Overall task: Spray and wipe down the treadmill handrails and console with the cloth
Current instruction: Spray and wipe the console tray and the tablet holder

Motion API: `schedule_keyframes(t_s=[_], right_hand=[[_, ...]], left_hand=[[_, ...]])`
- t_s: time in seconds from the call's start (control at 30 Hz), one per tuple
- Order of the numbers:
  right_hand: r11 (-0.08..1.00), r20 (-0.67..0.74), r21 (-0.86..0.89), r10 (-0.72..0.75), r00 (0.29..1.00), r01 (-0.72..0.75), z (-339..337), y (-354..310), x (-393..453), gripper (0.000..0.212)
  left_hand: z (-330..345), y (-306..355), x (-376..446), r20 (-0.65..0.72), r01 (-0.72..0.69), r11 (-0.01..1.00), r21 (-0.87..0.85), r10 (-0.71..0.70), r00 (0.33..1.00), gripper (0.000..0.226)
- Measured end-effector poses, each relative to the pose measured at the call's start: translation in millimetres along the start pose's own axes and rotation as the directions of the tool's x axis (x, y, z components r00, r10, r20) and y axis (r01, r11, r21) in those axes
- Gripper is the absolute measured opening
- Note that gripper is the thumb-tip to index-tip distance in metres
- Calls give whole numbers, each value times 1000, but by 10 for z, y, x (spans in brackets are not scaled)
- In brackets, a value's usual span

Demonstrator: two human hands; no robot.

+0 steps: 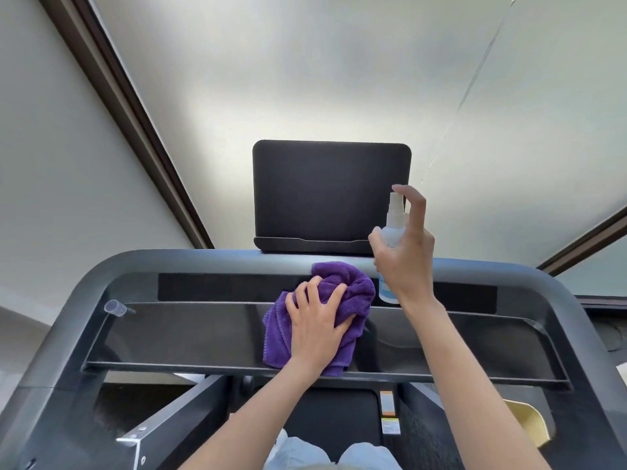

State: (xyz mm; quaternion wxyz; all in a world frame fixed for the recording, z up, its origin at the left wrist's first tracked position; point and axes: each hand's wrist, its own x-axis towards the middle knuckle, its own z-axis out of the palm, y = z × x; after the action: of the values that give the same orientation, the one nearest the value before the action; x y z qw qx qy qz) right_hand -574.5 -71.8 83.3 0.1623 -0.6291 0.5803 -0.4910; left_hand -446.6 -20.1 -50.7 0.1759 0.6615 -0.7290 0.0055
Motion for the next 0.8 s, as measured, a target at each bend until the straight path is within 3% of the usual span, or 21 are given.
schedule_keyframes(t_s=[0.07,0.13,0.23,0.37,0.5,0.63,0.8], right_hand=[[1000,19,10,8,1000,-8,-44,12,-60,63],[1000,28,-4,4,1000,-4,-103,54,-135,65],[998,22,-1,58,998,-58,-196,156,-240,65],[995,18,-3,98,995,-98,-242,205,-294,65],[994,14,-1,106,994,-106,-235,206,-278,64],[991,29,-11,131,991,-131,-200,247,-245,64],[988,25,3,157,987,-157,-203,269,-241,63]], left_hand=[[-21,15,4,-36,-7,1000,-4,7,999,47],[-75,-29,35,-103,65,995,-80,-74,992,43],[-256,-157,243,-258,193,964,-181,-237,937,39],[-596,-248,873,-375,219,953,-210,-285,882,38],[-720,-329,1614,-352,247,950,-192,-301,886,45],[-512,-432,1853,-240,198,979,-57,-206,949,85],[-291,-546,1528,-298,129,991,-37,-134,945,65]])
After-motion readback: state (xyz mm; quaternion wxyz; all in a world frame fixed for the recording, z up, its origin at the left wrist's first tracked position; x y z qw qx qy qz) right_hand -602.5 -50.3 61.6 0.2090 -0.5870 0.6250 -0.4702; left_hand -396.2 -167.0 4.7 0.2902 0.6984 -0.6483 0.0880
